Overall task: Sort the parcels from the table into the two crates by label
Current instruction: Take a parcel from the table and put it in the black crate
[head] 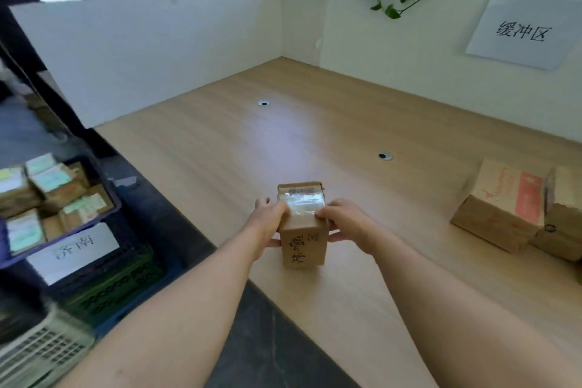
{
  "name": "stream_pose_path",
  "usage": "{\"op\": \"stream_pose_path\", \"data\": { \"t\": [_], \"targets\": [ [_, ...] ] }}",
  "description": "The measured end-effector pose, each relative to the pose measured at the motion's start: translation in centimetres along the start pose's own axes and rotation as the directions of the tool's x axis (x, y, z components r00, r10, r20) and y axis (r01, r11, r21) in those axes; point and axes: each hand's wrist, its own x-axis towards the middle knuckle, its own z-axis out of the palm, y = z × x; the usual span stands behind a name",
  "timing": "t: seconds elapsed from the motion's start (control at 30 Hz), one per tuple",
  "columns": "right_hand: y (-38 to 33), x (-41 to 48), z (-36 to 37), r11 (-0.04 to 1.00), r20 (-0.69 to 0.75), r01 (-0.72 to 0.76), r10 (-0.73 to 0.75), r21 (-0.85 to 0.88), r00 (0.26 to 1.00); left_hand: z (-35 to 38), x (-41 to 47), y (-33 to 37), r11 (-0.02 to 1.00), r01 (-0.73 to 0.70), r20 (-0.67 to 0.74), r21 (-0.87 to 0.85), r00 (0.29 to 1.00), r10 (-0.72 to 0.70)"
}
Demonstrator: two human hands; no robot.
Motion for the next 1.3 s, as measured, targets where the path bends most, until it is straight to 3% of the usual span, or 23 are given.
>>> {"op": "stream_pose_path", "data": {
  "t": [0.2, 0.5, 1.03, 1.13, 1.3],
  "targets": [
    [-5.3, 1.2, 9.2, 0.99, 0.195, 0.1, -0.08, -0.095, 0.978, -10.1, -1.8, -1.5, 0.999, -0.031, 0.006, 0.028, 1.0, 0.03],
    [-11.2, 2.4, 23.5, 0.931, 0.429, 0.243, -0.109, -0.272, 0.897, -24.0, -4.9, -5.8, 1.0, 0.03, -0.208, 0.003, 0.978, -0.028],
    [-17.7, 7.9, 42.6, 0.841, 0.633, 0.445, -0.169, -0.307, 0.756, -39.8, -4.9, -11.8, 0.96, 0.053, -0.534, -0.274, 0.822, -0.198],
    [-19.7, 9.7, 46.0, 0.838, 0.681, 0.466, -0.165, -0.285, 0.713, -43.6, -3.9, -12.1, 0.968, 0.085, -0.595, -0.234, 0.775, -0.212],
    [-23.3, 13.1, 51.1, 0.773, 0.756, 0.576, -0.203, -0.267, 0.622, -49.6, -1.5, -11.2, 0.989, 0.096, -0.626, -0.117, 0.765, -0.148]
  ]
}}
